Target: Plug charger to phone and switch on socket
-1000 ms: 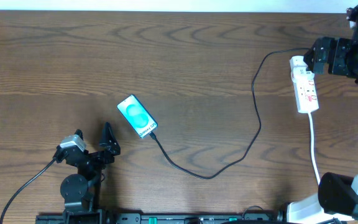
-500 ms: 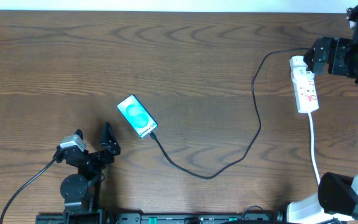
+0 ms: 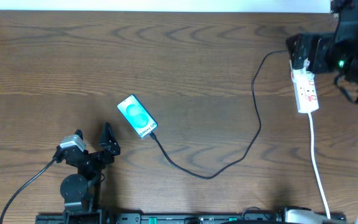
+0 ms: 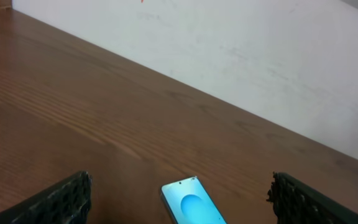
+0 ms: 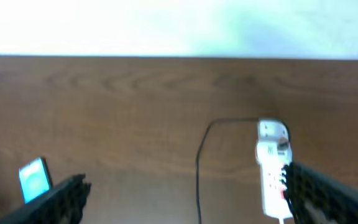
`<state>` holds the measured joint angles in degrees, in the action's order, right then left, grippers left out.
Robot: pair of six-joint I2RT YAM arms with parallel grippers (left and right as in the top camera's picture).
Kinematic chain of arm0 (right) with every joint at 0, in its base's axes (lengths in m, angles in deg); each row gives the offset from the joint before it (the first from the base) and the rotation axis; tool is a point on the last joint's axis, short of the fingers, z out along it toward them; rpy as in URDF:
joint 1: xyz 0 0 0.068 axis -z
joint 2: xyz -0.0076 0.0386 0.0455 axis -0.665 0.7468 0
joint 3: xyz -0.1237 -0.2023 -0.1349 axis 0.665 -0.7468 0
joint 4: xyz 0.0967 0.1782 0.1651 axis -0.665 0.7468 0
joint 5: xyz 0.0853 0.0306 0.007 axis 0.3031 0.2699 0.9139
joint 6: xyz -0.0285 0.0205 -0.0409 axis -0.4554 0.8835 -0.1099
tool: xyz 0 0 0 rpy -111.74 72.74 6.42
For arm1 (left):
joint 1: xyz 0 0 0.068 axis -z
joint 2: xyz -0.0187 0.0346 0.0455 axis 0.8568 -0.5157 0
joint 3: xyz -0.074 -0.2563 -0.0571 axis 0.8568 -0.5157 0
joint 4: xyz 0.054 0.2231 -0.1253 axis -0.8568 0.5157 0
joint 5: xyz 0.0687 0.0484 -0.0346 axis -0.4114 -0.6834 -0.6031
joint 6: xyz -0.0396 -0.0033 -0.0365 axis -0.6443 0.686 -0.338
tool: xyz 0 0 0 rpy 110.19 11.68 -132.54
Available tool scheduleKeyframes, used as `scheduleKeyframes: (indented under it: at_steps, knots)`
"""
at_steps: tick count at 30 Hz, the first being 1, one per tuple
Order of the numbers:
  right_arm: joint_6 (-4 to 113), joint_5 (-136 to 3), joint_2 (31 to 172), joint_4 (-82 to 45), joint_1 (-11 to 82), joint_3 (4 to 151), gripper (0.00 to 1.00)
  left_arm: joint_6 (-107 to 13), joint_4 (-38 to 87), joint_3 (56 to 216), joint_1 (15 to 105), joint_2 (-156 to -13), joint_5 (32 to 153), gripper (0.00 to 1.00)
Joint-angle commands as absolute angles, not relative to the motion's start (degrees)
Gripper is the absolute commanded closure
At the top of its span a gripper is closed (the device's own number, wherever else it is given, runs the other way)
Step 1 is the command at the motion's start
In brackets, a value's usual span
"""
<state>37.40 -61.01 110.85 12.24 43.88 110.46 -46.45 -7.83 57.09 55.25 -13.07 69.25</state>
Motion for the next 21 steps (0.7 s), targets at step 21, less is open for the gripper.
scheduleKeyframes:
  at_steps: [21]
  knots:
    - [37.94, -60.38, 58.37, -80.08, 38.2, 21.35, 0.01, -45.45, -5.62, 56.26, 55.08, -12.72, 69.99, 0.08]
